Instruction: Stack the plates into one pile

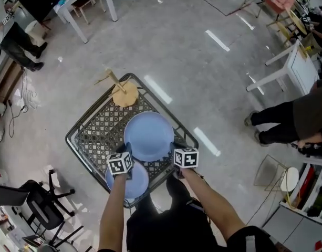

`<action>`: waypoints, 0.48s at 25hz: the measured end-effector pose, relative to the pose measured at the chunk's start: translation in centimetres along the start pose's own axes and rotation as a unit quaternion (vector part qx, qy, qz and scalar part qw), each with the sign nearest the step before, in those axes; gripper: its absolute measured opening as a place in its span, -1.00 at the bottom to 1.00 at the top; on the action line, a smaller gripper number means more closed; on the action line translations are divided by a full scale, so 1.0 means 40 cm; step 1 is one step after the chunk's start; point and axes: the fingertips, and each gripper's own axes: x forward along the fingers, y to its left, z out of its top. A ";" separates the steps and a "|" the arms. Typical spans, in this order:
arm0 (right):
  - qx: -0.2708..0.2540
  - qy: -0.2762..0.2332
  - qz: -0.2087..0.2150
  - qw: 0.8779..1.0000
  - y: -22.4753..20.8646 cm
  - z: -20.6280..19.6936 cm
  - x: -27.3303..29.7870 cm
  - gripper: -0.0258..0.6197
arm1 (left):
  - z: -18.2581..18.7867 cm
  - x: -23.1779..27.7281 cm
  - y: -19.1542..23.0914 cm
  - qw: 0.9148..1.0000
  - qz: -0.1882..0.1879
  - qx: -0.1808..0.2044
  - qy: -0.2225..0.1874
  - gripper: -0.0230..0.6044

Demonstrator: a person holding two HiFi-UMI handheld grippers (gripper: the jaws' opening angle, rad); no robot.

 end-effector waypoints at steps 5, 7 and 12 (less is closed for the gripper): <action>-0.047 -0.004 0.031 0.998 0.081 0.019 -0.052 -0.79 | -0.006 -0.128 0.012 0.999 0.024 -0.024 -0.038 -0.74; -0.067 -0.005 0.045 0.997 0.115 0.017 -0.069 -0.79 | -0.017 -0.181 0.017 0.997 0.034 -0.036 -0.055 -0.74; -0.110 0.003 0.080 0.991 0.221 -0.017 -0.100 -0.79 | -0.071 -0.320 0.058 0.992 0.066 -0.067 -0.085 -0.74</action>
